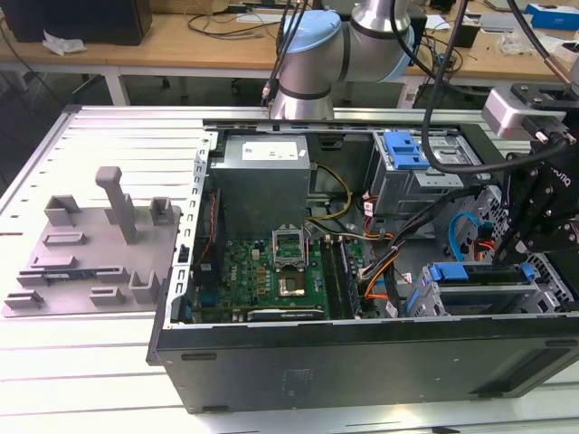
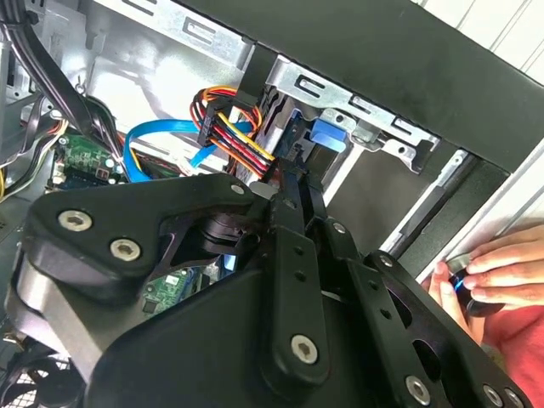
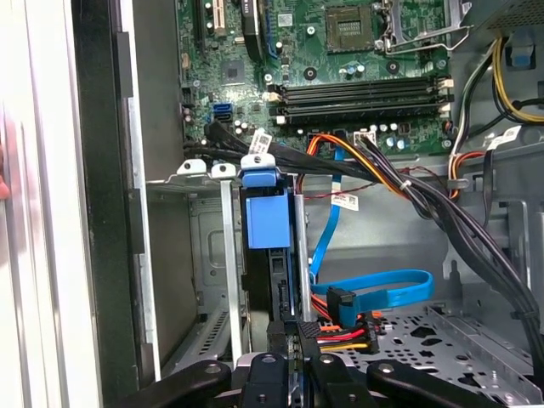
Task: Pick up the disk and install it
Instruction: 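Insert the first disk wire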
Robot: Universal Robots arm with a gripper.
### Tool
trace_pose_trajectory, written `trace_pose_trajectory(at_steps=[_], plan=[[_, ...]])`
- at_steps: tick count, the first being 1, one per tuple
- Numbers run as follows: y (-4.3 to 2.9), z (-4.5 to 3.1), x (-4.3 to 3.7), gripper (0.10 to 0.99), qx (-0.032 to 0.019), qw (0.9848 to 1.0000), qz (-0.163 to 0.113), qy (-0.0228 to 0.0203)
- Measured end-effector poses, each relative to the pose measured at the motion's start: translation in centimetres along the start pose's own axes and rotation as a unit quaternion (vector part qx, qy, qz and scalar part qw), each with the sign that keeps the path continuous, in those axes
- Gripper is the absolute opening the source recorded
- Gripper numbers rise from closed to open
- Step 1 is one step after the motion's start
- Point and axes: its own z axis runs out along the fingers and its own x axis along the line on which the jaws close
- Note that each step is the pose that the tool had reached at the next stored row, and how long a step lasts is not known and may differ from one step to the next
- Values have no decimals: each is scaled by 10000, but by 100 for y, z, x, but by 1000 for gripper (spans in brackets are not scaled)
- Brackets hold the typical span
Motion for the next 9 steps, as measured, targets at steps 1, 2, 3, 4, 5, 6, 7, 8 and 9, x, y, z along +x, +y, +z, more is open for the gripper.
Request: trace_pose_trajectory(at_steps=[1, 2, 3, 4, 5, 6, 7, 8, 9], plan=[[0, 4, 0, 169, 0, 10000, 0, 0], [0, 9, -1, 169, 0, 10000, 0, 0], [0, 12, -1, 169, 0, 10000, 0, 0], [0, 15, -1, 169, 0, 10000, 0, 0], [0, 17, -1, 169, 0, 10000, 0, 1], [0, 20, -1, 169, 0, 10000, 0, 0], [0, 22, -1, 169, 0, 10000, 0, 1], [0, 25, -2, 169, 0, 10000, 0, 0], [0, 28, -2, 169, 0, 10000, 0, 0]])
